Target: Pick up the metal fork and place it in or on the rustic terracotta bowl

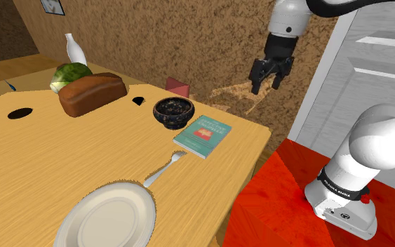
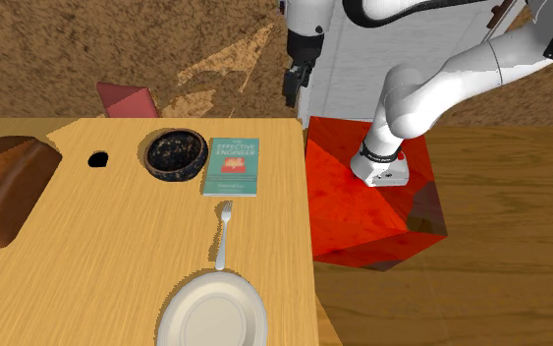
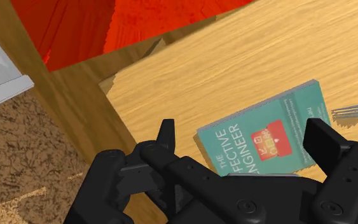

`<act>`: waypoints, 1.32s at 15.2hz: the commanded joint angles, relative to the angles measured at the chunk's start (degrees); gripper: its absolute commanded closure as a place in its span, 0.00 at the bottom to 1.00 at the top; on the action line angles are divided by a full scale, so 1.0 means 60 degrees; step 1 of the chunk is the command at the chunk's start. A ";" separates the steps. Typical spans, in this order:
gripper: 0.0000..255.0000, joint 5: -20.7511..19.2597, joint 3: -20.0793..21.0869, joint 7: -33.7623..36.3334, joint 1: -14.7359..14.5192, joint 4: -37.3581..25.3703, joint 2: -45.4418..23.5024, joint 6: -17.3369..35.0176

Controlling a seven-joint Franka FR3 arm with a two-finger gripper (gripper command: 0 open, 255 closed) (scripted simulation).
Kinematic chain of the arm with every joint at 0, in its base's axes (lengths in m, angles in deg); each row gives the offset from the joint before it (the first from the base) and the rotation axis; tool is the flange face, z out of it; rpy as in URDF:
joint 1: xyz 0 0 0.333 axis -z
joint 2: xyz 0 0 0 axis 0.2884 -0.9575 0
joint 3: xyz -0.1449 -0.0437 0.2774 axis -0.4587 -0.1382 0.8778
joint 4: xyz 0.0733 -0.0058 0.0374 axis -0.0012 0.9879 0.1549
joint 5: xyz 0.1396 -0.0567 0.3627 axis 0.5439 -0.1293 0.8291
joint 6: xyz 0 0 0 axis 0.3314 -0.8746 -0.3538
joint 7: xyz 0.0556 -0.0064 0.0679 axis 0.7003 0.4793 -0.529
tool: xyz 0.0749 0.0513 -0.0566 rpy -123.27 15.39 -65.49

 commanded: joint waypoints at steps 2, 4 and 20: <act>0.00 0.0682 0.0886 0.1514 0.0025 0.0166 -0.0254 0.0434; 0.00 0.1087 0.1454 0.2443 0.0072 0.0203 -0.0522 0.0768; 0.00 0.1615 0.6560 1.0297 0.2241 -0.1785 -0.5533 0.4342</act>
